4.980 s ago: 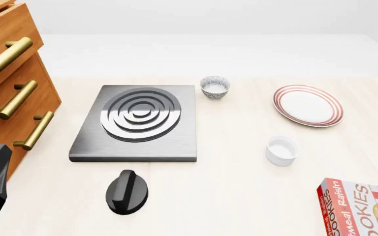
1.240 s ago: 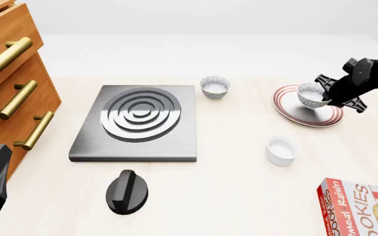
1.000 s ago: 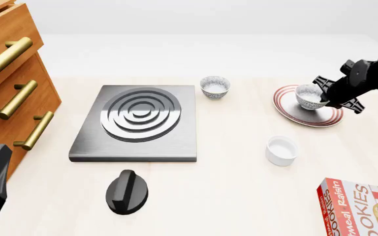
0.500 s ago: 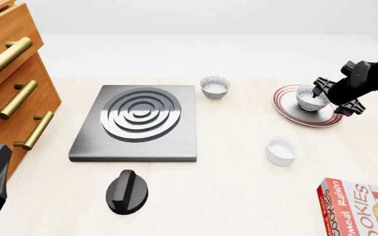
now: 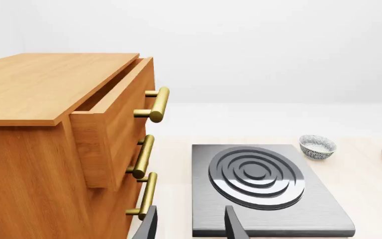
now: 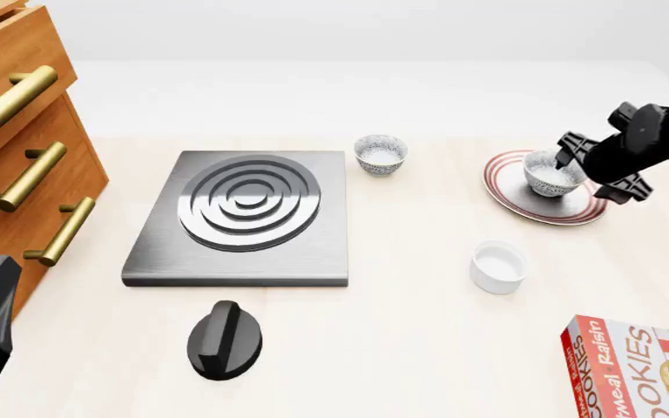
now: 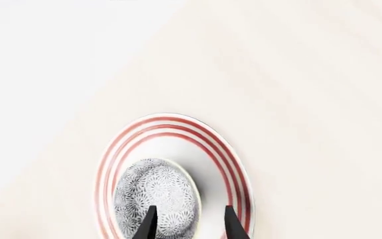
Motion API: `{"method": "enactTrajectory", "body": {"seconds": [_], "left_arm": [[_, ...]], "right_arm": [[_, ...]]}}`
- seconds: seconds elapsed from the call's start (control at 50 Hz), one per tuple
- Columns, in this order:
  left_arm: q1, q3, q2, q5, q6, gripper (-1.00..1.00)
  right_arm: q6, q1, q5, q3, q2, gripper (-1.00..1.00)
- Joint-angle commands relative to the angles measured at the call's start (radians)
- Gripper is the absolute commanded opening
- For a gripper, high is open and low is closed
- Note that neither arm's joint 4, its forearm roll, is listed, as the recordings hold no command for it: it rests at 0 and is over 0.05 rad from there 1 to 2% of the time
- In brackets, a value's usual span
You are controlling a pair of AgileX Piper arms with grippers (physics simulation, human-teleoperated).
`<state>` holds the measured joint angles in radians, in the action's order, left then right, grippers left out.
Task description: Pick the akita bowl next to the cookies box and place it on the plate.
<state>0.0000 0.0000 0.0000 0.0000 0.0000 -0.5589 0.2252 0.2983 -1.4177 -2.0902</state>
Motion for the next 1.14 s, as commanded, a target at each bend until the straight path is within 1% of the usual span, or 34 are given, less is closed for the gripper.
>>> {"method": "enactTrajectory", "body": {"seconds": [0.02,0.08,0.1,0.12,0.14,0.2,0.22,0.3,0.36,0.42,0.46,0.5,0.52,0.54,0.6,0.72,0.76,0.8,0.82,0.84,0.86,0.9,0.92,0.98,1.0,1.02,1.04,1.12,1.14], "left_arm": [[0.0,0.0,0.0,0.0,0.0,1.0],[0.0,0.0,0.0,0.0,0.0,1.0],[0.0,0.0,0.0,0.0,0.0,1.0],[0.0,0.0,0.0,0.0,0.0,1.0],[0.0,0.0,0.0,0.0,0.0,1.0],[0.0,0.0,0.0,0.0,0.0,1.0],[0.0,0.0,0.0,0.0,0.0,1.0],[0.0,0.0,0.0,0.0,0.0,1.0],[0.0,0.0,0.0,0.0,0.0,1.0],[0.0,0.0,0.0,0.0,0.0,1.0],[0.0,0.0,0.0,0.0,0.0,1.0],[0.0,0.0,0.0,0.0,0.0,1.0],[0.0,0.0,0.0,0.0,0.0,1.0],[0.0,0.0,0.0,0.0,0.0,1.0],[0.0,0.0,0.0,0.0,0.0,1.0],[0.0,0.0,0.0,0.0,0.0,1.0],[0.0,0.0,0.0,0.0,0.0,1.0],[0.0,0.0,0.0,0.0,0.0,1.0],[0.0,0.0,0.0,0.0,0.0,1.0],[0.0,0.0,0.0,0.0,0.0,1.0],[0.0,0.0,0.0,0.0,0.0,1.0],[0.0,0.0,0.0,0.0,0.0,1.0],[0.0,0.0,0.0,0.0,0.0,1.0],[0.0,0.0,0.0,0.0,0.0,1.0],[0.0,0.0,0.0,0.0,0.0,1.0],[0.0,0.0,0.0,0.0,0.0,1.0],[0.0,0.0,0.0,0.0,0.0,1.0],[0.0,0.0,0.0,0.0,0.0,1.0],[0.0,0.0,0.0,0.0,0.0,1.0]], "right_arm": [[0.014,-0.006,-0.022,0.096,0.1,1.0],[0.017,-0.004,-0.023,0.113,0.117,1.0],[0.019,0.0,-0.022,0.134,0.137,1.0],[0.024,0.002,-0.022,0.143,0.148,1.0],[0.04,0.012,-0.02,0.153,0.164,1.0],[0.042,0.01,-0.02,0.17,0.182,1.0],[0.058,0.017,-0.016,0.184,0.202,1.0],[0.069,0.019,-0.012,0.21,0.233,1.0],[0.099,0.022,-0.006,0.234,0.276,1.0],[0.115,0.017,-0.005,0.261,0.318,1.0],[0.115,0.017,-0.006,0.261,0.319,1.0],[0.118,0.005,-0.011,0.292,0.355,1.0],[0.126,0.006,-0.013,0.3,0.365,1.0],[0.148,0.015,-0.016,0.305,0.38,1.0],[0.125,-0.01,-0.027,0.345,0.407,1.0],[0.124,-0.038,-0.046,0.404,0.473,1.0],[0.137,-0.046,-0.061,0.435,0.512,1.0],[0.135,-0.052,-0.068,0.449,0.527,1.0],[0.112,-0.076,-0.087,0.49,0.567,1.0],[0.109,-0.08,-0.099,0.513,0.602,1.0],[0.109,-0.08,-0.099,0.513,0.602,1.0],[0.074,-0.108,-0.135,0.573,0.653,1.0],[0.074,-0.108,-0.136,0.574,0.653,1.0],[0.034,-0.133,-0.179,0.638,0.699,1.0],[0.016,-0.147,-0.196,0.659,0.716,1.0],[-0.028,-0.177,-0.23,0.699,0.74,1.0],[-0.046,-0.186,-0.245,0.718,0.742,1.0],[-0.062,-0.193,-0.304,0.781,0.765,1.0],[-0.085,-0.201,-0.334,0.812,0.777,1.0]]}}
